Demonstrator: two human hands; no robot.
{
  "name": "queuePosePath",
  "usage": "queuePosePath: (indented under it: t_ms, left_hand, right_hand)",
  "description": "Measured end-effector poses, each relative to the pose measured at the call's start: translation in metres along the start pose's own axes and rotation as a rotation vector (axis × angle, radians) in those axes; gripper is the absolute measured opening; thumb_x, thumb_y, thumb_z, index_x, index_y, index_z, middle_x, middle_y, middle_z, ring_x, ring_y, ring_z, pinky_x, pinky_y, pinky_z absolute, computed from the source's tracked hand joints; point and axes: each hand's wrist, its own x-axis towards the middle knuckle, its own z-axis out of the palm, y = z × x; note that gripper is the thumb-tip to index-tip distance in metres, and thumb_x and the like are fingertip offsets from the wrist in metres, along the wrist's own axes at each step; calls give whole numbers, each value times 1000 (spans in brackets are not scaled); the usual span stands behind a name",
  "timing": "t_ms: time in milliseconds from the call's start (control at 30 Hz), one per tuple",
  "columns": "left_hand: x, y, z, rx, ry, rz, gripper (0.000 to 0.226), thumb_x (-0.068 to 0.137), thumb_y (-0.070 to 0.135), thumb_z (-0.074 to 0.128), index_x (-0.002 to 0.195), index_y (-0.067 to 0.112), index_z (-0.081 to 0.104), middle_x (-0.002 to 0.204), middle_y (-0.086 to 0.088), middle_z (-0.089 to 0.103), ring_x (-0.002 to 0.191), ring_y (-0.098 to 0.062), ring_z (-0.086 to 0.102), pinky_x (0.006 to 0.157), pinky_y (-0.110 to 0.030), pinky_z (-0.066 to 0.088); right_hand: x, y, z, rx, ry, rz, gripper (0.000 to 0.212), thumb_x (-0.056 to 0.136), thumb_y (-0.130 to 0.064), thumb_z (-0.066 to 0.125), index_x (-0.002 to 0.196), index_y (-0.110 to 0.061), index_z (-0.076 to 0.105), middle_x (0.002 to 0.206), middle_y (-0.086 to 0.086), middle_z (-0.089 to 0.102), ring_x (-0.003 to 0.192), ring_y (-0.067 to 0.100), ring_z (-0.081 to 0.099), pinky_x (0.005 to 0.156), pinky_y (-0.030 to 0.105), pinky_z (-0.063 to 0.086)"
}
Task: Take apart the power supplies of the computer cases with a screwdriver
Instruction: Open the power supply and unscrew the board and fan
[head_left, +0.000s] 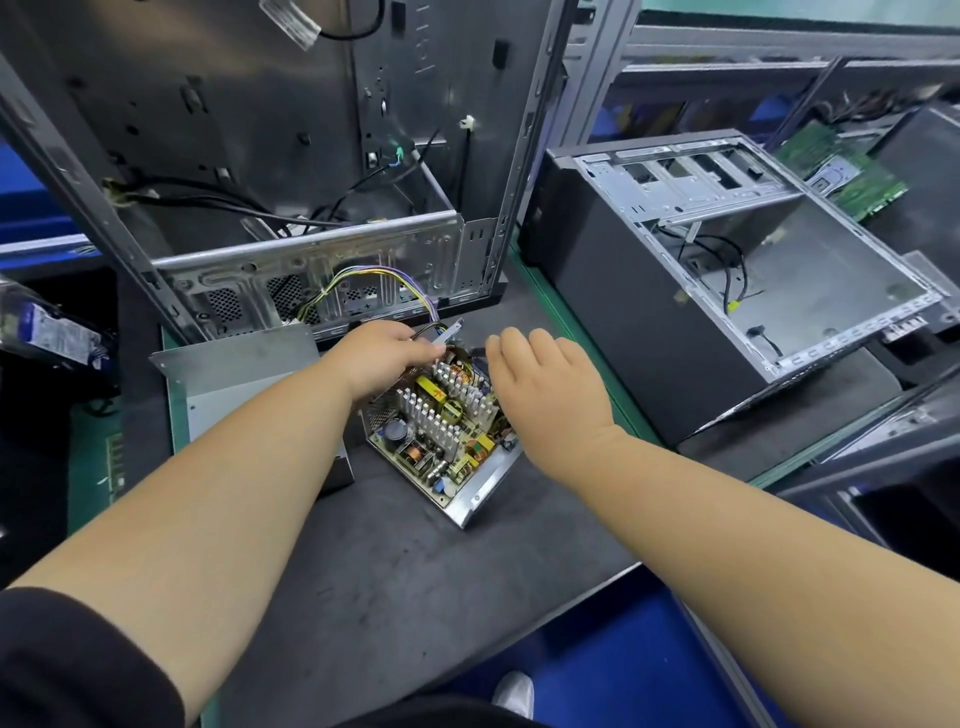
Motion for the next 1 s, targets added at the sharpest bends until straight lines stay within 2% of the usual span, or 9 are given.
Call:
queuePosePath:
  t_ms: [100,167,267,367,467,567,700,833,1000]
  left_hand:
    - [1,-3,2,-25,4,0,41,86,51,68,78,12,66,70,1,52,67,-18,47,62,-33,31]
    - [1,-4,3,-41,6,-2,41,86,51,69,76,12,64,68,3,49,66,-17,46,62,-33,31]
    - [1,-3,5,-61,6,-5,51,85,51,69,87,1,65,72,-1,48,68,-18,44,66,-35,31]
    - [-1,-3,5,-41,8,-8,47,86,51,69,79,5,62,68,0,45,66,-18,43,65,-34,30]
    - [-2,0,5,-11,10,-2,43,87,51,68,73,12,58,66,0,45,63,-18,43,62,-34,29]
    - [-3,2,5,29,5,9,43,88,51,66,75,11,58,68,-1,47,64,-18,43,61,-34,29]
    - [-5,4,6,57,7,4,42,90,50,64,80,9,62,68,-1,50,62,-17,45,59,-33,31]
    - [-5,6,5,72,4,11,40,92,49,62,82,9,61,68,-1,48,60,-16,43,57,-32,30]
    - [-5,7,5,94,-27,15,29,93,47,60,88,18,61,81,1,57,69,-14,50,60,-31,34]
  right_hand:
    - [3,1,6,66,-70,-9,69,82,-13,61,146,-5,36,121,2,50,100,20,53,74,27,34]
    - [5,2,3,56,-73,28,65,83,-12,62,143,-5,39,118,2,52,98,20,55,73,27,35]
    - [7,-1,1,140,-135,-7,54,84,-4,58,134,-3,38,114,6,50,94,24,55,69,30,32]
    - [13,-1,-6,171,-165,-2,41,84,-3,59,122,-6,43,102,6,46,81,24,50,61,31,29]
    - [20,-1,-10,166,-189,32,34,87,-8,62,117,-8,47,91,5,35,72,23,39,50,31,20]
    - [25,0,-9,194,-193,33,31,89,-16,65,116,-10,51,89,4,34,71,23,40,52,31,25]
    - [24,2,-4,235,-219,50,25,91,-20,62,113,-11,55,77,1,29,57,17,31,46,28,17]
    - [17,9,2,279,-238,108,27,92,-28,59,111,-10,57,73,-1,31,70,23,43,46,29,18]
    - [6,18,-2,409,-139,193,38,85,-51,60,105,-19,55,82,-4,42,70,22,46,47,26,23]
